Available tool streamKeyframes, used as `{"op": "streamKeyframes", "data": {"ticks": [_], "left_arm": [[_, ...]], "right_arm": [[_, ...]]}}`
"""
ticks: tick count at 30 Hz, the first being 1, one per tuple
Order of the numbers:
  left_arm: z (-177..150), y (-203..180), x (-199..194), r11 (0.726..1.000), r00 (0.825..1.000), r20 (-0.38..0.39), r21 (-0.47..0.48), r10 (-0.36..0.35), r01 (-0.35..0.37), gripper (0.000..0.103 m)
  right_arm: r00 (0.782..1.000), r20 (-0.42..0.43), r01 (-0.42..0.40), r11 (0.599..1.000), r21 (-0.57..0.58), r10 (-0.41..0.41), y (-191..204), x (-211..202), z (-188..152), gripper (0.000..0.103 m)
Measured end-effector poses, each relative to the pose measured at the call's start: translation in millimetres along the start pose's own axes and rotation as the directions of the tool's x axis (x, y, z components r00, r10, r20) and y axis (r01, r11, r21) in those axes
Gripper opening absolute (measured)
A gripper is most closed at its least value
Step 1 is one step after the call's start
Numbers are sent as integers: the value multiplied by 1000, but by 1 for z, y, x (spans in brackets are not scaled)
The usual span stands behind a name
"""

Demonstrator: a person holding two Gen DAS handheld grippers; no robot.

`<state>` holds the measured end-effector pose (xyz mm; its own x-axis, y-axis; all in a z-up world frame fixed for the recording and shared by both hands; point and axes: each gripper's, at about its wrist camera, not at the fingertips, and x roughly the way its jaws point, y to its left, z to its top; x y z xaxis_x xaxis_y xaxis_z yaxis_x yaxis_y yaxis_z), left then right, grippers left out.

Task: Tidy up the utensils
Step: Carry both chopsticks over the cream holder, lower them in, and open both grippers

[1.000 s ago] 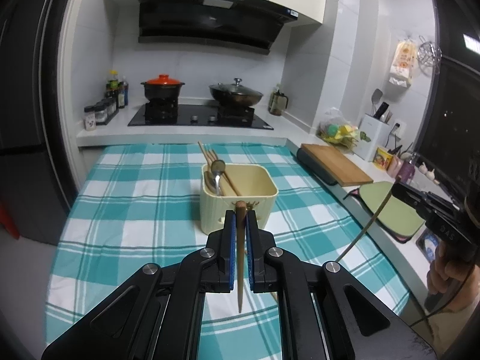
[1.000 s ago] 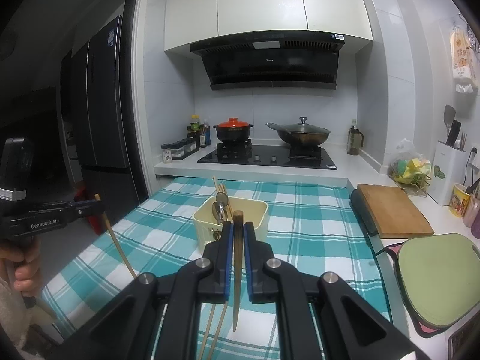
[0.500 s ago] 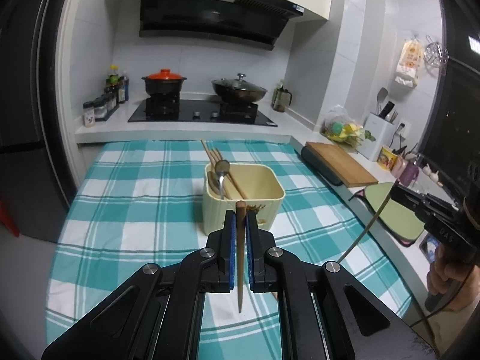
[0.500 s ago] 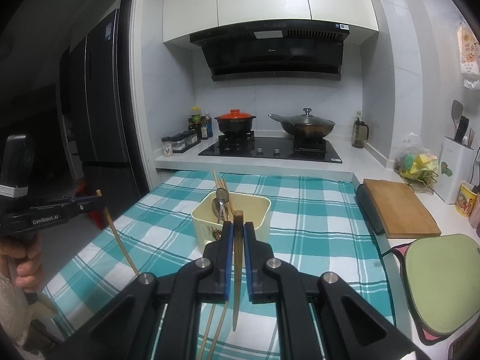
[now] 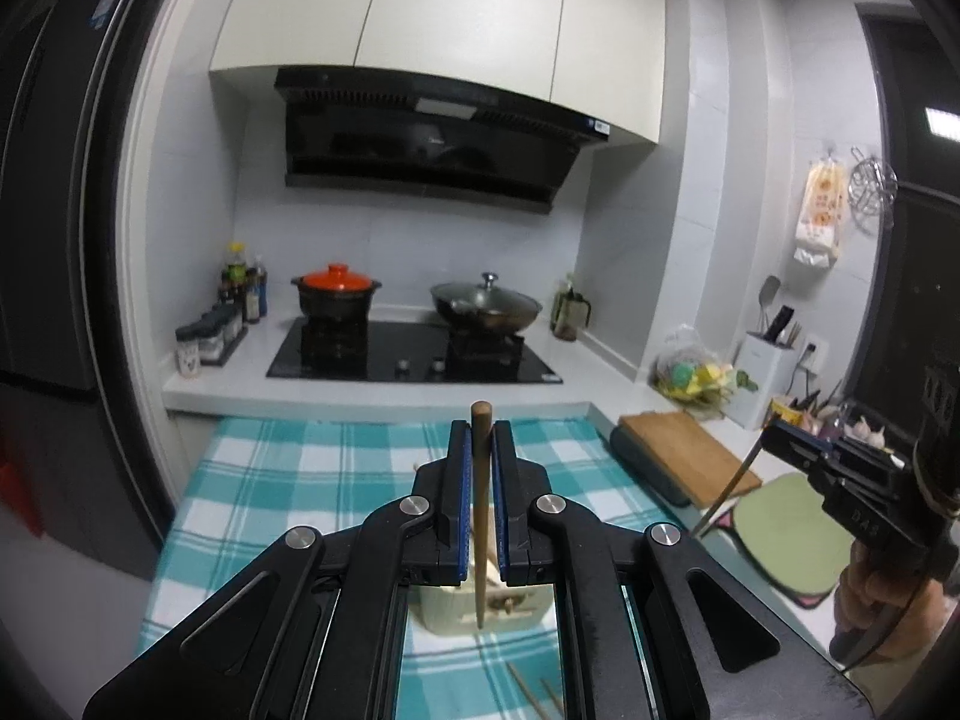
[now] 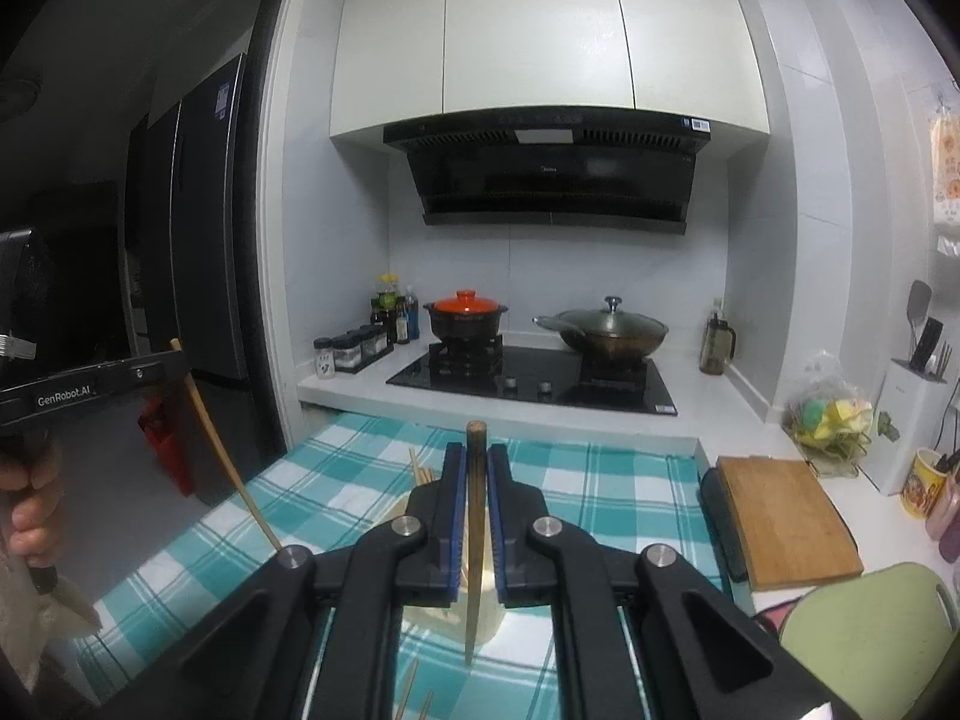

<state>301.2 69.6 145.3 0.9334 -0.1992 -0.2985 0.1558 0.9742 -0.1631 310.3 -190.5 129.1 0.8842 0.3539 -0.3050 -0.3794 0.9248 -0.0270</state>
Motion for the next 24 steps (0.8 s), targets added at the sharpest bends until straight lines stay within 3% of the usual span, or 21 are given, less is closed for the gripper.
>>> {"op": "streamKeyframes", "data": {"ticks": [7,13,16,19,23,24], "left_arm": [[11,2,78,999,999,-11,-25,40,-40,4],[-14,12,151,997,988,-146,-58,42,-51,4],[-33,14,190,998,959,-282,-50,28,-44,4],[-54,17,225,998,918,-397,-48,21,-43,4],[-72,17,252,998,888,-457,-29,42,-62,5],[-73,18,256,997,887,-460,-31,50,-72,10]], "right_arm": [[997,75,-26,999,-21,28,2,52,36,7],[999,4,-48,998,-39,48,-3,125,21,7],[988,-133,-81,997,1,80,-11,168,3,7],[955,-280,-90,995,39,97,-18,206,-18,7],[914,-385,-103,991,84,128,-24,243,-38,8],[909,-395,-101,990,96,131,-26,250,-41,8]]}}
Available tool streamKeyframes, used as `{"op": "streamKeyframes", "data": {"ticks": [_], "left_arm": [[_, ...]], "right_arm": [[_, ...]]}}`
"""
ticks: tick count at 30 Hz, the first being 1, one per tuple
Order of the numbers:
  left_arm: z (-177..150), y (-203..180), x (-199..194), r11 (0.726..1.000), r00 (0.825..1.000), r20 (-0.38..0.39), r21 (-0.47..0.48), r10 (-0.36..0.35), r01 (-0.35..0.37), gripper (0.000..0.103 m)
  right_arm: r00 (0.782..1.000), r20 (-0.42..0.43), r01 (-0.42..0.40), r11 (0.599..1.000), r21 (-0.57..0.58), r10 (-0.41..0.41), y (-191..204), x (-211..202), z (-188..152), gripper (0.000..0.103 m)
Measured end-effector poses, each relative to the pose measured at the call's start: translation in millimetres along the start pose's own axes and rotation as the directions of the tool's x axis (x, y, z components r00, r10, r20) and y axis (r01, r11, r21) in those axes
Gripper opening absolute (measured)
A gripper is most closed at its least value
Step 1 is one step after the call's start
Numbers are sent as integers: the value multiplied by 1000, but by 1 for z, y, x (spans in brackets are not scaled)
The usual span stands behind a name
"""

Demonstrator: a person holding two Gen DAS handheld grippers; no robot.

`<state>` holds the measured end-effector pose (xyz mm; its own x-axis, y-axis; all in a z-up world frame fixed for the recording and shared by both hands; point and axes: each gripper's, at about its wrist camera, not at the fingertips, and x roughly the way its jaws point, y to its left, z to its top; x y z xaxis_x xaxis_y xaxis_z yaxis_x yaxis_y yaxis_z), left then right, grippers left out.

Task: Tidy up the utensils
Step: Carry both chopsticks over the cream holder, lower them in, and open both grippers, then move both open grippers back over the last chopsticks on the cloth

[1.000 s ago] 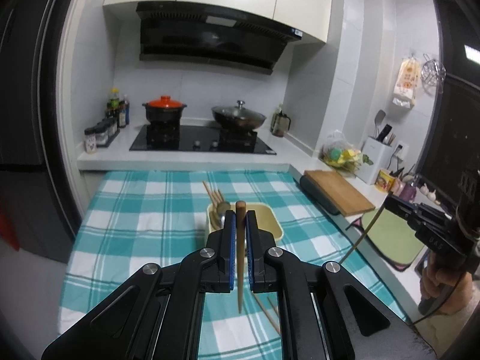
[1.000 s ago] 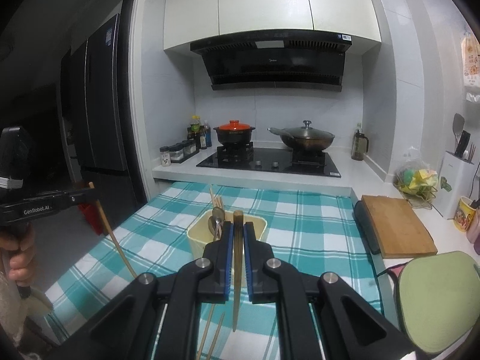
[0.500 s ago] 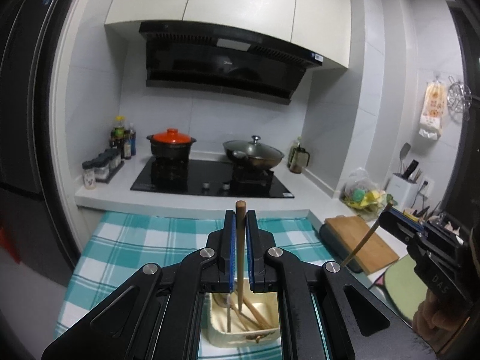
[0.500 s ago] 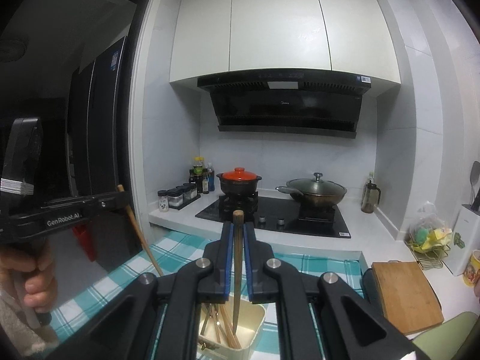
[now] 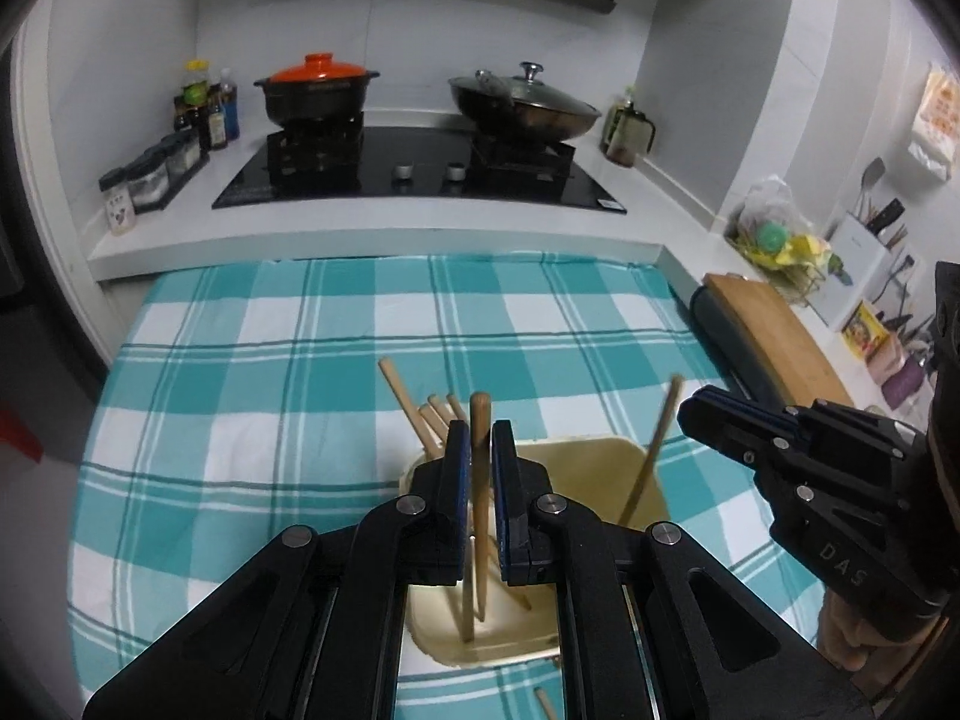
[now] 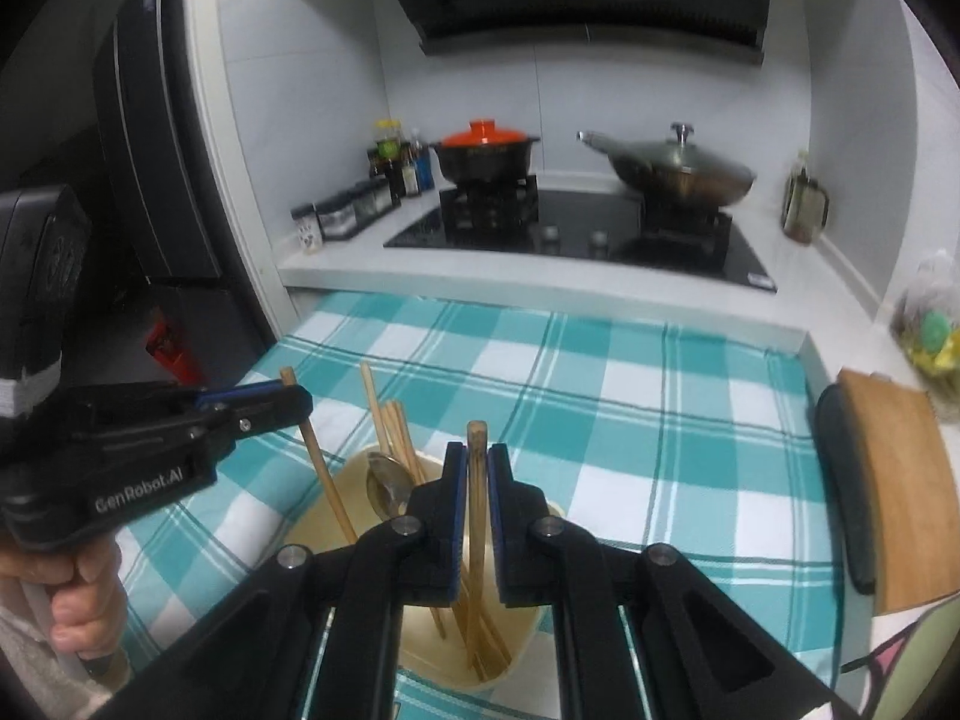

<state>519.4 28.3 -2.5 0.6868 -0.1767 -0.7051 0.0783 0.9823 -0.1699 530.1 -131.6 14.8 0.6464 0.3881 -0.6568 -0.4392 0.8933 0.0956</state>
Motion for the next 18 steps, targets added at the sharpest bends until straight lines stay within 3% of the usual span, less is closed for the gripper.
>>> {"op": "streamKeyframes", "data": {"ticks": [1,3,5,7,11,18], "left_arm": [[0,0,1,1000,1000,0,-4,0,0,15],[0,2,-1,1000,1000,14,-12,12,-11,45],[-1,5,-10,1000,999,42,-16,25,-25,57],[-3,7,-20,1000,998,55,-3,27,-27,59],[-32,9,-53,997,995,72,22,71,-73,72],[-106,7,-99,986,986,73,57,152,-156,79]], "right_arm": [[1000,-11,-3,1000,20,4,-4,7,0,10],[1000,-8,-10,998,59,11,-9,12,0,22],[1000,23,-15,996,92,13,-12,11,2,33],[998,57,-15,995,99,10,-11,2,4,33],[993,114,12,999,52,-18,-2,-28,-4,34],[994,109,18,1000,19,-20,9,-86,-77,39]]}}
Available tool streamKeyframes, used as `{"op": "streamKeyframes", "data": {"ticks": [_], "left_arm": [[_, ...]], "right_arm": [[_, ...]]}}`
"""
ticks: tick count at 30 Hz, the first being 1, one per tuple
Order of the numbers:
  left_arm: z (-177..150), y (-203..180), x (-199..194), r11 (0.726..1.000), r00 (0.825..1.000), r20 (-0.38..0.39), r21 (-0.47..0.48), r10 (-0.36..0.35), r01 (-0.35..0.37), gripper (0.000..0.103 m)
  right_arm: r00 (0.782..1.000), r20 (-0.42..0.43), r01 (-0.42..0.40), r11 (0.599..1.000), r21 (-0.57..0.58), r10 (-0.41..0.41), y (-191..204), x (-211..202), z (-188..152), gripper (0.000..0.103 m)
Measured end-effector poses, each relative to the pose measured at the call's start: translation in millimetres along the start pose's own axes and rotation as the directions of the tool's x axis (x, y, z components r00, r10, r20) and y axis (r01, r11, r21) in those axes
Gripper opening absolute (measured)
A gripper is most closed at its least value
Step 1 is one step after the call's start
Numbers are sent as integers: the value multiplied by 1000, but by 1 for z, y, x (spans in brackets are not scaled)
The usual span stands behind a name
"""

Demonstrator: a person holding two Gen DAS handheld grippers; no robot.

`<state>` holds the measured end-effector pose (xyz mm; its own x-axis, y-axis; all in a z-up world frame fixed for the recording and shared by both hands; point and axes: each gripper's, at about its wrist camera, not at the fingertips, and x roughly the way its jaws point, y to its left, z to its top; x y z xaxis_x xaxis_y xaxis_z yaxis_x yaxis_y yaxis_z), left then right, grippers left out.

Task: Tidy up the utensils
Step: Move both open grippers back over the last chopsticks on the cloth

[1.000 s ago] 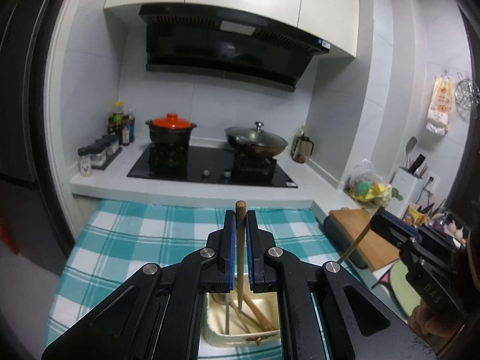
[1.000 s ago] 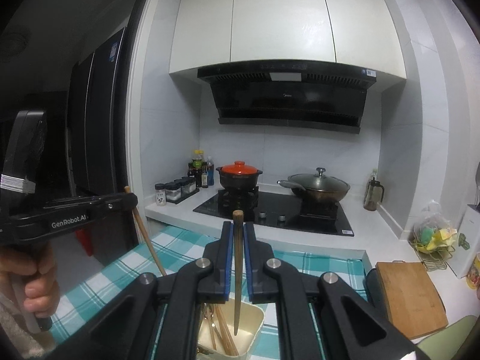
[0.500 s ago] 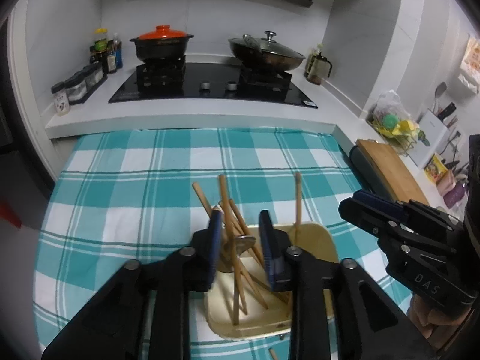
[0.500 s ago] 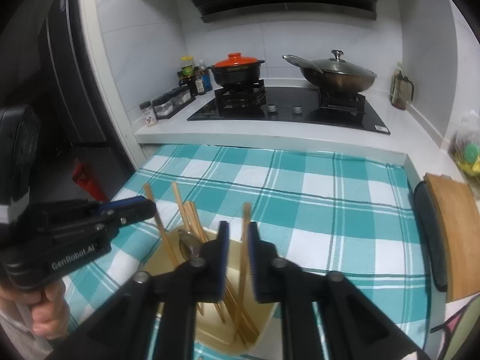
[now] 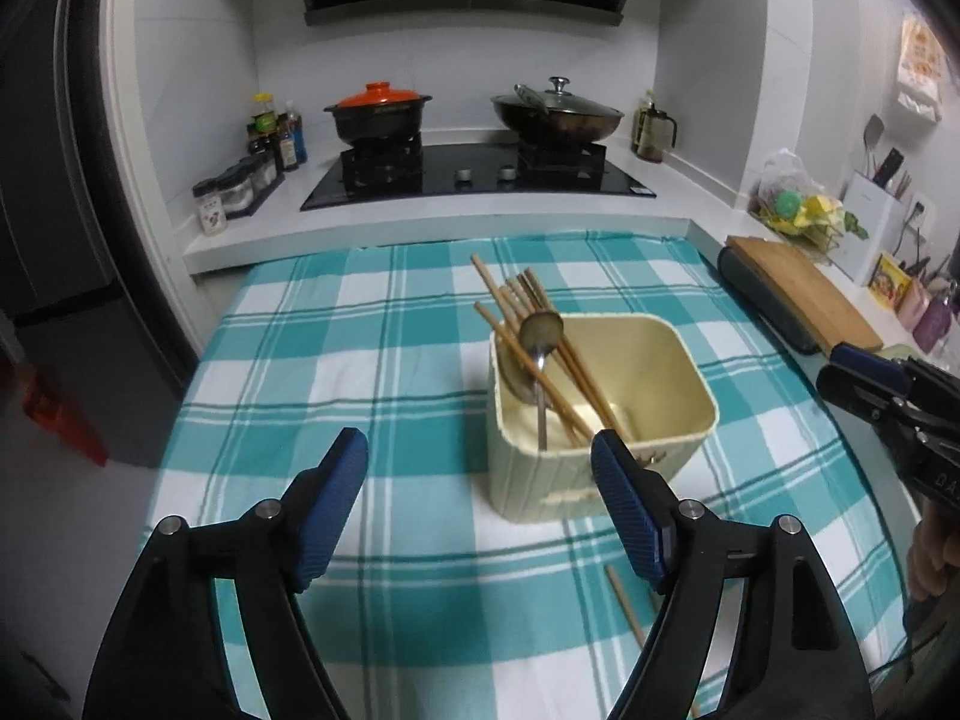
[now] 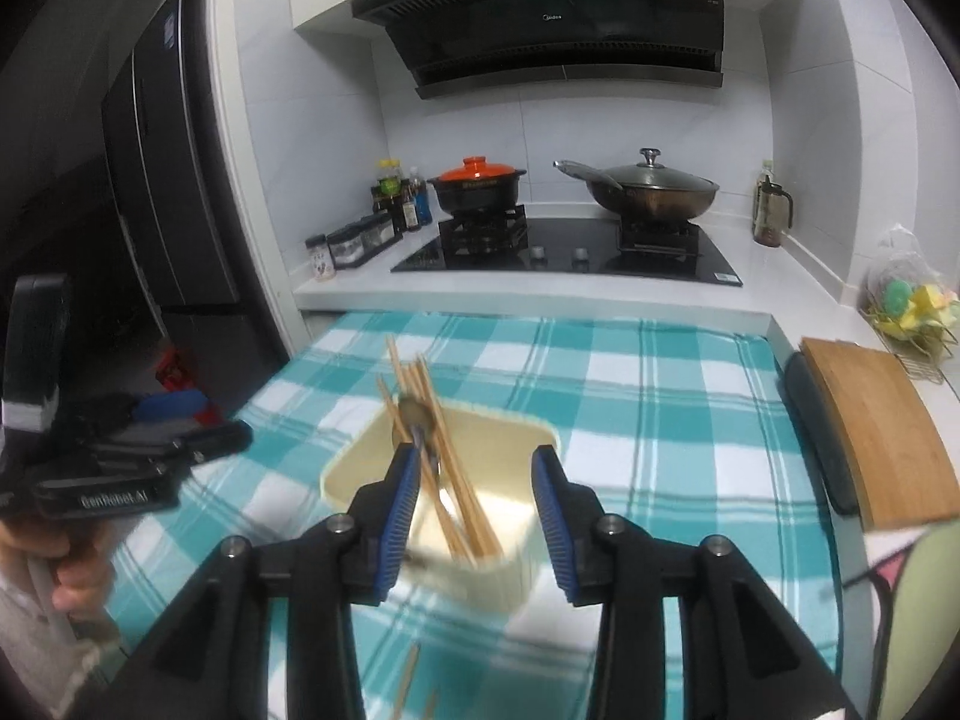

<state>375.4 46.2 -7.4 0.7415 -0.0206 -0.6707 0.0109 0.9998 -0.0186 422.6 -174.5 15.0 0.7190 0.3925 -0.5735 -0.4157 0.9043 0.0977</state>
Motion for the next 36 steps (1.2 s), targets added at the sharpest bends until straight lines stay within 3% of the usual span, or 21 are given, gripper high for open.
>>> {"op": "streamKeyframes", "data": {"ticks": [8,19,22,25,30,36], "left_arm": [[-37,-11,-37,999,999,24,19,33,-34,85],[-63,-22,-63,996,997,45,58,61,-63,90],[-80,-17,-57,999,999,3,39,36,-36,93],[-109,-12,-36,1000,996,-86,-2,-11,11,93],[-161,-30,8,993,963,-248,-71,-106,91,92],[-176,-75,29,995,965,-242,-17,-102,100,92]], "right_arm": [[996,-78,42,999,-13,-43,11,-44,-78,39],[995,-83,55,997,47,-51,17,-70,-129,39],[995,-79,68,996,63,-63,16,-73,-142,39],[993,-86,90,992,85,-83,15,-74,-162,39],[983,-178,73,992,99,-55,20,-59,-215,39],[980,-193,76,987,140,-48,24,-70,-250,39]]}}
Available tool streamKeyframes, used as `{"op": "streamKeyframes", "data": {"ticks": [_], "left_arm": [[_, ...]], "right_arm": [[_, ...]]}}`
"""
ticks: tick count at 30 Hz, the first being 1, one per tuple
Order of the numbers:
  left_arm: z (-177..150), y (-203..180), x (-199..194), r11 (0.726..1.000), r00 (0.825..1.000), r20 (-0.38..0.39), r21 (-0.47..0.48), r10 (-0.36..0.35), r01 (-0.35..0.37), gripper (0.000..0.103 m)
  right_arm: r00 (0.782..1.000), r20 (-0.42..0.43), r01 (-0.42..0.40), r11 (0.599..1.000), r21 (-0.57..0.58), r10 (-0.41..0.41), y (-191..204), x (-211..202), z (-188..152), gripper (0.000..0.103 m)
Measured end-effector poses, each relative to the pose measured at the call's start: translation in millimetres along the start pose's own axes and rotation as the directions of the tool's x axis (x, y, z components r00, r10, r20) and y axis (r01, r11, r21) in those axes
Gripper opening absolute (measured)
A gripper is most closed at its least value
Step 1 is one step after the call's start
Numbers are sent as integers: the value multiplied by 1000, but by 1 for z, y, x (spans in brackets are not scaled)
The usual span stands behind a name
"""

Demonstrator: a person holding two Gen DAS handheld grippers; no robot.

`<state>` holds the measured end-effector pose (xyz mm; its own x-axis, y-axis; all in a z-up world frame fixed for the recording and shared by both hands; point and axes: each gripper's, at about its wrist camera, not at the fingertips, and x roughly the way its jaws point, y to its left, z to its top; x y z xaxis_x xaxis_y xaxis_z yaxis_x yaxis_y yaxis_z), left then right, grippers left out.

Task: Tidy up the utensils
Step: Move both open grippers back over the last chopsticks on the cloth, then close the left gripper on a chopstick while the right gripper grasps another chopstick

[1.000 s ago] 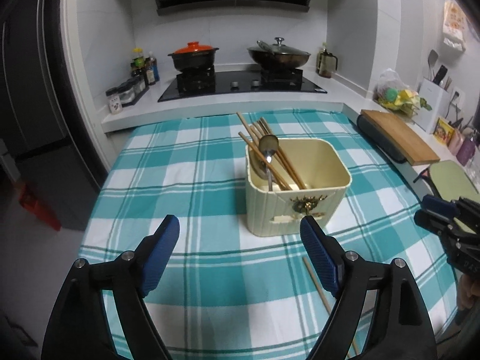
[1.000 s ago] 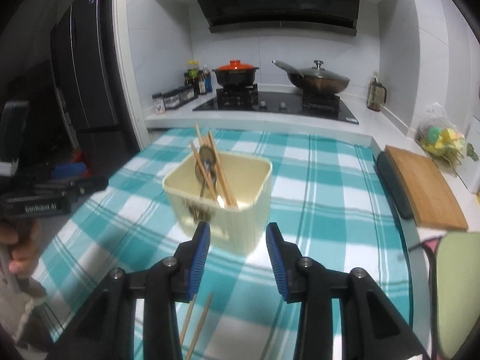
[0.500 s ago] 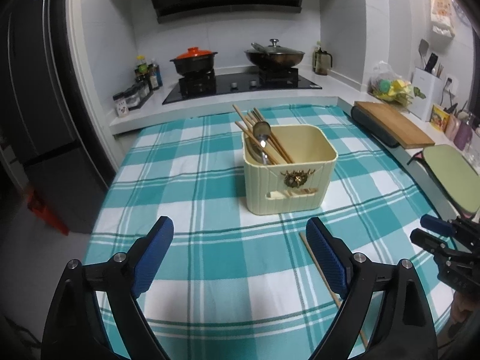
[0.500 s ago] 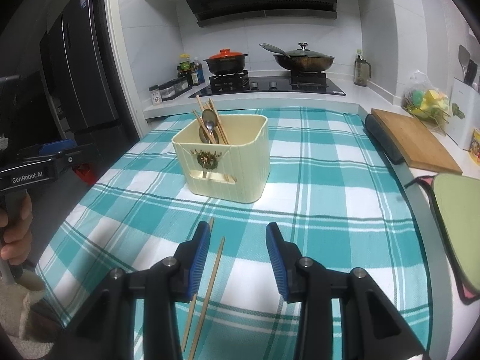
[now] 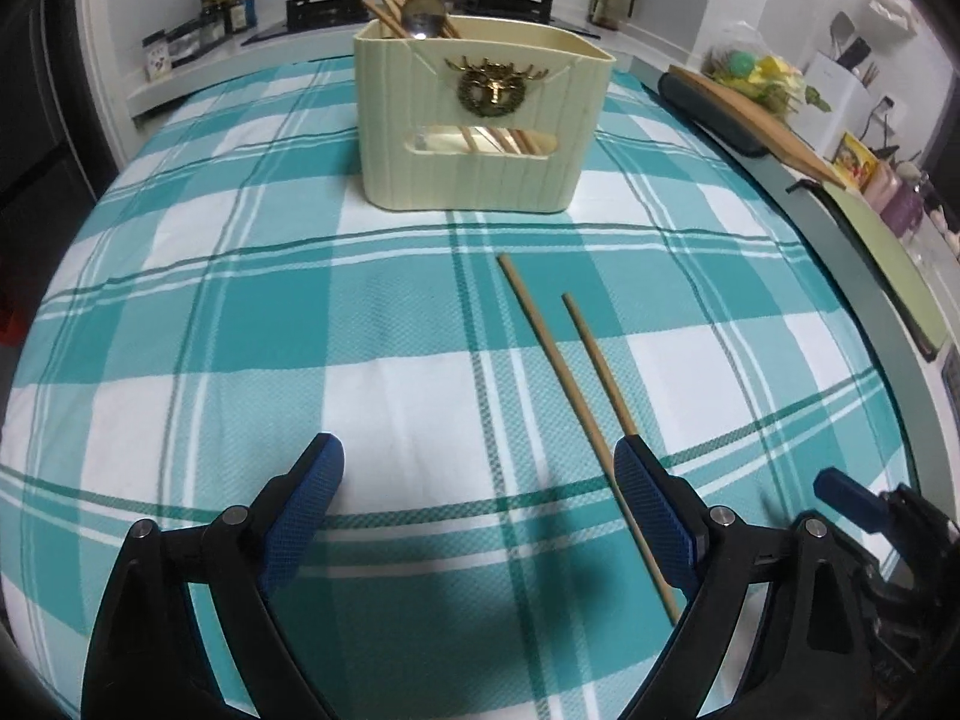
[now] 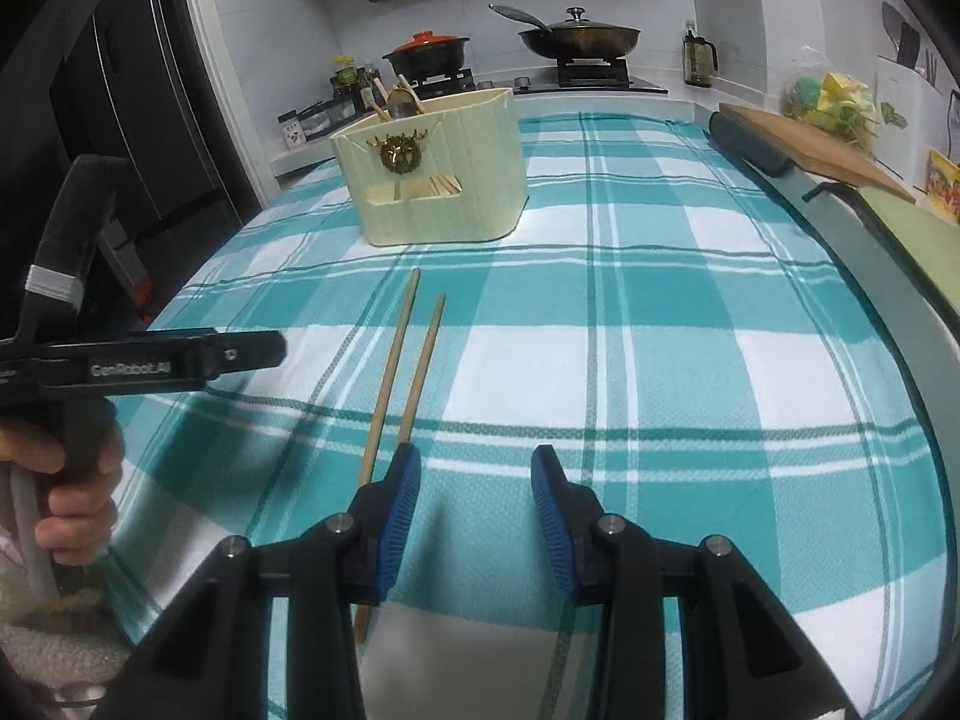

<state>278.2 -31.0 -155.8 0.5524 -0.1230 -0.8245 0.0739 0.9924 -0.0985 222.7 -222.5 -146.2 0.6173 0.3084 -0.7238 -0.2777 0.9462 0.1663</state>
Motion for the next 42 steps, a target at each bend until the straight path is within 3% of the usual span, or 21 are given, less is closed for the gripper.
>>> {"op": "streamKeyframes", "data": {"ticks": [9,13,16,18,21,29,38,40,42], "left_arm": [[1,-25,45,991,993,-10,78,114,-113,91],[-5,-24,47,991,995,2,86,105,-104,83],[-7,-27,40,988,994,26,117,102,-104,53],[-8,-27,38,985,995,26,143,96,-98,14],[-11,-22,35,985,995,25,146,92,-95,6],[-32,15,15,988,993,4,99,118,-118,5],[-82,54,-24,996,996,-37,49,83,-81,6],[-86,56,-28,996,996,-40,45,78,-76,13],[-86,61,-30,997,997,-37,34,64,-63,45]], "right_arm": [[999,29,31,998,55,-33,-13,-17,-14,39],[999,34,35,997,62,-37,-15,-20,-16,39],[999,30,41,998,51,-42,-14,-17,-17,39],[999,25,38,998,50,-40,-12,-16,-18,39],[999,16,29,998,47,-30,-8,-13,-18,39],[1000,-13,16,1000,9,-16,8,-8,-20,39],[998,-57,10,999,-41,-12,26,-1,-19,39],[997,-73,9,998,-56,-13,30,1,-16,39],[996,-83,10,998,-64,-16,33,4,-13,39]]}}
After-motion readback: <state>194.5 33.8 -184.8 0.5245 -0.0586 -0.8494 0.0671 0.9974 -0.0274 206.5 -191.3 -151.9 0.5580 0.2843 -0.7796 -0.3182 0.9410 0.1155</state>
